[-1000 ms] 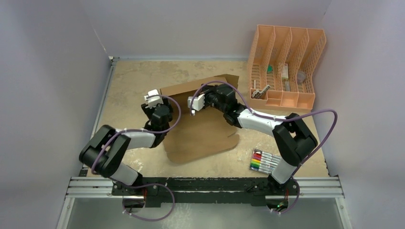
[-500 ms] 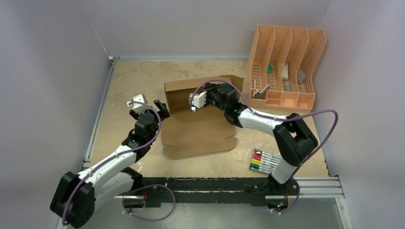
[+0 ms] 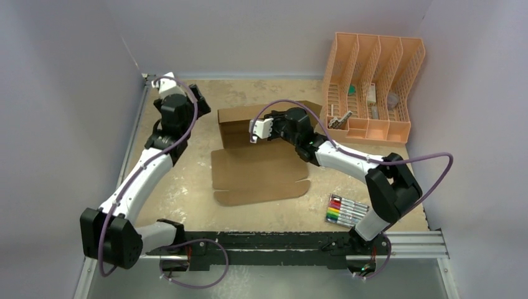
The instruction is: Fold the paper box
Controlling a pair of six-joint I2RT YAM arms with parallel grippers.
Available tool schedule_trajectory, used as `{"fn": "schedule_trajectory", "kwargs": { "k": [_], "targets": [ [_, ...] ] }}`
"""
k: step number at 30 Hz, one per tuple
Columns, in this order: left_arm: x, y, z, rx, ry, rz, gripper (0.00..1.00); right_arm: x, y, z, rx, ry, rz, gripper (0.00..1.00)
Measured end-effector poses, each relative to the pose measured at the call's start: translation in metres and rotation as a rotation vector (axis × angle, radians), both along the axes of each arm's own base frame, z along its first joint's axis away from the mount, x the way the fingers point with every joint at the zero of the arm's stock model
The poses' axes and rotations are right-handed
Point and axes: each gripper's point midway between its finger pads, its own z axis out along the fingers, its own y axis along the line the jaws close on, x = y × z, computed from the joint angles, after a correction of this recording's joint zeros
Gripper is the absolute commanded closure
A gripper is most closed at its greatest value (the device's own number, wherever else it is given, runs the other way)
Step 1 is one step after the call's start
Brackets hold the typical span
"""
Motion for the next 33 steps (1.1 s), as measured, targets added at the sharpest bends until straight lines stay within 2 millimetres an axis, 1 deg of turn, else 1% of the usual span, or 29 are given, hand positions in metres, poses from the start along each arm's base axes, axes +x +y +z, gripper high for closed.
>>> {"fn": "schedule_trajectory", "kwargs": {
  "k": [1,2,3,4,9,13,15,17,18,22,25,27,29,30,33],
  "targets": [
    [0.006,-0.004,0.005,0.012,0.011,-0.020,0.12,-0.001,-0.001,0.001,0.008,0.015,-0.006,0.56],
    [0.011,-0.007,0.009,0.021,0.019,-0.037,0.12,-0.002,-0.001,0.002,0.015,0.028,-0.011,0.22],
    [0.017,-0.012,0.013,0.031,0.027,-0.057,0.12,-0.004,-0.002,0.003,0.024,0.049,-0.018,0.04],
    [0.023,-0.015,0.018,0.040,0.034,-0.075,0.12,-0.006,-0.004,0.003,0.035,0.078,-0.029,0.01],
    [0.047,-0.028,0.031,0.083,0.064,-0.136,0.12,-0.008,-0.015,0.004,0.042,0.183,-0.070,0.01],
    [0.059,-0.035,0.028,0.125,0.113,-0.181,0.11,-0.013,-0.025,0.006,0.065,0.236,-0.107,0.01],
    [0.064,-0.037,0.027,0.154,0.133,-0.200,0.10,-0.016,-0.033,0.014,0.096,0.254,-0.127,0.01],
    [0.068,-0.039,0.026,0.176,0.150,-0.217,0.10,-0.017,-0.045,0.033,0.163,0.255,-0.166,0.01],
    [0.070,-0.040,0.027,0.187,0.159,-0.227,0.10,-0.016,-0.055,0.047,0.213,0.248,-0.197,0.01],
    [0.077,-0.048,0.030,0.205,0.164,-0.277,0.10,-0.009,-0.101,0.097,0.427,0.196,-0.395,0.01],
    [0.078,-0.054,0.025,0.203,0.181,-0.313,0.10,-0.001,-0.129,0.113,0.546,0.212,-0.515,0.01],
    [0.078,-0.056,0.016,0.201,0.210,-0.324,0.10,0.008,-0.146,0.114,0.598,0.243,-0.596,0.01],
    [0.076,-0.056,0.005,0.190,0.243,-0.329,0.11,0.020,-0.165,0.108,0.640,0.279,-0.678,0.01],
    [0.076,-0.055,0.002,0.181,0.252,-0.329,0.12,0.024,-0.171,0.103,0.650,0.293,-0.705,0.01],
    [0.074,-0.047,-0.009,0.124,0.293,-0.320,0.14,0.034,-0.190,0.074,0.663,0.367,-0.790,0.01]
  ]
}}
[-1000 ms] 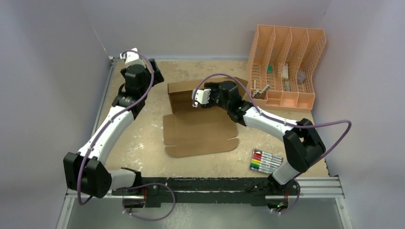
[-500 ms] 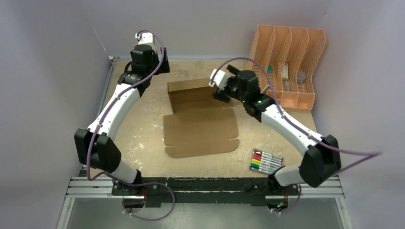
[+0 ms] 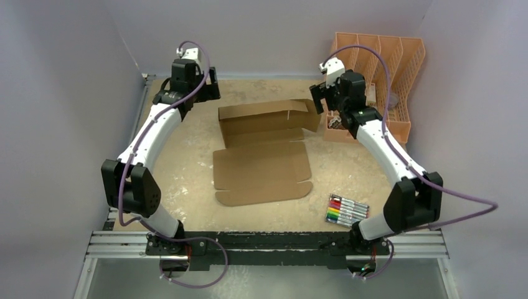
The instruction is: Fold the paper box
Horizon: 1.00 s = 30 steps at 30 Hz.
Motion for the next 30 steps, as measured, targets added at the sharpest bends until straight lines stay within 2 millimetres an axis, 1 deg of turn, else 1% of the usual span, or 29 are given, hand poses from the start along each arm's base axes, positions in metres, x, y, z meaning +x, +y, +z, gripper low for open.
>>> {"fn": "schedule_trajectory", "kwargs": {
  "k": [2,5,8,11,14,19,22,24,30],
  "targets": [
    [0.000,0.008,-0.007,-0.027,0.028,0.019,0.15,0.007,-0.002,-0.017,0.022,0.051,-0.012,0.01],
    [0.002,0.012,-0.020,-0.073,0.073,0.028,0.16,0.019,0.006,-0.039,0.052,0.109,0.003,0.01],
    [0.001,0.004,-0.034,-0.117,0.113,0.006,0.16,0.022,0.018,-0.057,0.084,0.160,0.038,0.01],
    [-0.004,-0.006,-0.047,-0.155,0.158,-0.020,0.17,0.022,0.027,-0.071,0.113,0.200,0.069,0.01],
    [-0.007,-0.011,-0.055,-0.179,0.187,-0.032,0.17,0.022,0.034,-0.074,0.139,0.209,0.088,0.01],
    [-0.014,-0.018,-0.068,-0.222,0.229,-0.048,0.19,0.026,0.046,-0.067,0.198,0.184,0.122,0.01],
    [-0.018,-0.023,-0.077,-0.254,0.258,-0.055,0.19,0.030,0.053,-0.066,0.212,0.170,0.131,0.01],
    [-0.020,-0.025,-0.079,-0.266,0.267,-0.056,0.20,0.031,0.061,-0.071,0.213,0.173,0.141,0.01],
    [-0.020,-0.029,-0.081,-0.295,0.273,-0.054,0.20,0.033,0.090,-0.096,0.165,0.189,0.155,0.01]
  ]
}}
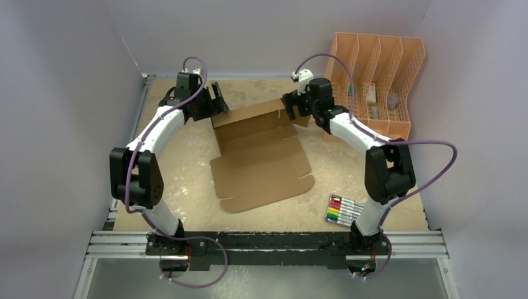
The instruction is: Fold the paper box
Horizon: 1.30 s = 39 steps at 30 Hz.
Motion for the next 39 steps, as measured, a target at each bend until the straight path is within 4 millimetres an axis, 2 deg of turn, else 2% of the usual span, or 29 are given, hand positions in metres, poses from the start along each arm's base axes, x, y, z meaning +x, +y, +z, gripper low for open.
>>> {"fn": "schedule_trajectory", "kwargs": {
  "k": [5,11,16,21,24,28,33,36,39],
  "targets": [
    [-0.005,-0.002,-0.011,-0.018,0.027,0.006,0.20,0.002,0.015,-0.005,-0.057,-0.051,-0.027,0.01],
    [-0.006,0.001,-0.014,-0.005,0.031,0.016,0.20,0.004,0.016,0.000,-0.074,-0.080,-0.060,0.01],
    [-0.003,0.012,-0.009,0.064,0.022,0.031,0.20,0.004,-0.009,0.007,-0.096,-0.073,-0.122,0.01],
    [0.005,0.027,0.012,0.151,-0.027,0.055,0.20,-0.005,-0.046,0.044,-0.026,-0.093,-0.226,0.03],
    [0.001,0.036,0.020,0.190,-0.038,0.070,0.20,-0.021,-0.054,0.053,0.068,-0.087,-0.262,0.10],
    [-0.004,0.039,0.026,0.203,-0.043,0.071,0.21,-0.041,-0.033,0.028,0.212,0.005,-0.229,0.13],
    [-0.006,0.037,0.027,0.193,-0.041,0.064,0.21,-0.059,-0.002,-0.038,0.375,0.196,-0.205,0.17],
    [-0.006,0.035,0.027,0.187,-0.040,0.059,0.21,-0.062,0.008,-0.065,0.437,0.267,-0.209,0.20],
    [-0.008,0.037,0.027,0.192,-0.036,0.066,0.21,-0.058,0.017,-0.080,0.488,0.292,-0.204,0.23]
  ]
}}
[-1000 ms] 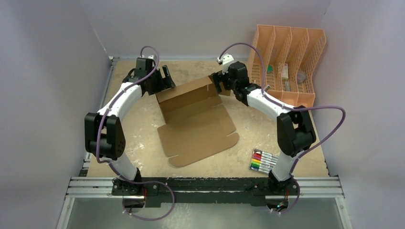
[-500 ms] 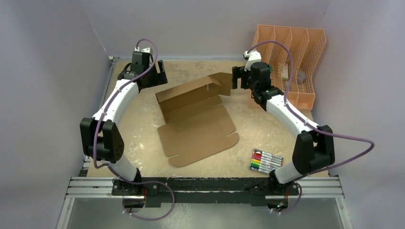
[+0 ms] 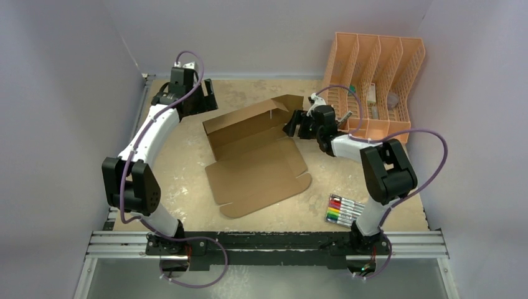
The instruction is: Fold the paper box
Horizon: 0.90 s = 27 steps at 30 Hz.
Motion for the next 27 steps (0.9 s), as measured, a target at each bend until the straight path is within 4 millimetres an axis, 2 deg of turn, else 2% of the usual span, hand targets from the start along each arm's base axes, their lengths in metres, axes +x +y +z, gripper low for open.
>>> {"fn": "schedule_trajectory", "kwargs": {
  "k": [8,13,19,21,27],
  "targets": [
    [-0.015,0.011,0.021,-0.001,-0.036,0.076,0.23,0.021,0.014,-0.019,0.077,-0.037,-0.006,0.29],
    [-0.035,0.019,0.019,-0.017,-0.038,0.144,0.23,0.024,0.019,-0.043,0.087,-0.023,-0.001,0.30],
    [-0.045,0.022,0.024,-0.051,-0.055,0.197,0.23,0.032,0.028,-0.043,0.115,-0.051,0.028,0.37],
    [-0.048,0.022,0.021,-0.066,-0.050,0.208,0.23,0.033,0.031,-0.044,0.124,-0.055,0.041,0.41],
    [-0.060,0.015,-0.006,-0.100,0.021,0.214,0.23,0.031,0.037,-0.046,0.134,-0.054,0.073,0.58]
  ]
}}
